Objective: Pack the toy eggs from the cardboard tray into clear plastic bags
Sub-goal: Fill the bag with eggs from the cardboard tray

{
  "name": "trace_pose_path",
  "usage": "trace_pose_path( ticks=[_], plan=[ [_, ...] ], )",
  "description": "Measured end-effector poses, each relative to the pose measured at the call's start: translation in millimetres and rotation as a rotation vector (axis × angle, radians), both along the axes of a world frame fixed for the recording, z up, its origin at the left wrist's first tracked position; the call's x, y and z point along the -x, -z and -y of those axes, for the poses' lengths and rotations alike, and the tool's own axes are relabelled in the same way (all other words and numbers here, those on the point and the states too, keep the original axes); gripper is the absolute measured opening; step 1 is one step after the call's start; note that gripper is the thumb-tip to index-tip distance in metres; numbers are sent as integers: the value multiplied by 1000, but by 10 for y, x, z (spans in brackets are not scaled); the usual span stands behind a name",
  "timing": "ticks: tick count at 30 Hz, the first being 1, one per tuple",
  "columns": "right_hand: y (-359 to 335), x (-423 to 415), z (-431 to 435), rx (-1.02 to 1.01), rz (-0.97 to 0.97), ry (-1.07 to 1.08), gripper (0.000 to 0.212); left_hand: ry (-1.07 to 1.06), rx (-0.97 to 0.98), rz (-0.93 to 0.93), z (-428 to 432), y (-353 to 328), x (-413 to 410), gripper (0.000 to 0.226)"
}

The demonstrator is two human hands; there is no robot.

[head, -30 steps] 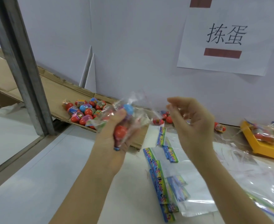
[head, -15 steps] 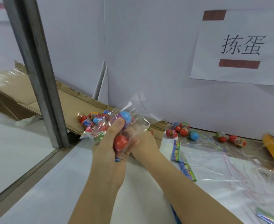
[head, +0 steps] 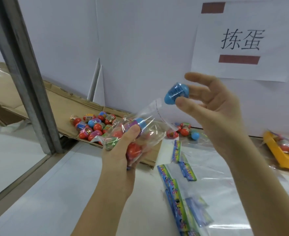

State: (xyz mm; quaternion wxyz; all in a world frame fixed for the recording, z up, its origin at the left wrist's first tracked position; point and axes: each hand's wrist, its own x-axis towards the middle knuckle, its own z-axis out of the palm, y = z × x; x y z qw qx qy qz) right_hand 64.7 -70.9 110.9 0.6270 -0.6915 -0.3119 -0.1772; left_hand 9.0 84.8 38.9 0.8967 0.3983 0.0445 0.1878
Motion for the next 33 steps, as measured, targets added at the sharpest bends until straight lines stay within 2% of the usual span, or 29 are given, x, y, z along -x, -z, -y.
trace_pose_path(
  ticks=[2, 4, 8, 14, 19, 23, 26, 33],
  plan=[
    [-18, 8, 60, 195, 16, 41, 34, 16, 24, 3, 3, 5, 2, 30],
    [-23, 18, 75, 307, 18, 30, 34, 24, 35, 12, 5, 14, -2, 30],
    [-21, 51, 43, 345, -2, -99, 32, 34, 41, 26, 20, 16, -4, 23],
    [-18, 70, 8, 474, -8, -76, 26, 102, 95, 20, 22, 31, -12, 32],
    [8, 69, -54, 473, -38, -111, 39, 196, 159, -9, 44, 29, -11, 33],
    [3, 72, -19, 566, -55, -120, 31, 192, 163, -64, 46, 40, -15, 37],
    [5, 59, 40, 601, -86, -148, 15, 170, 148, -85, 46, 50, -27, 34],
    [8, 47, 47, 633, -81, -118, 10, 188, 84, -72, 42, 96, -43, 34]
  ],
)
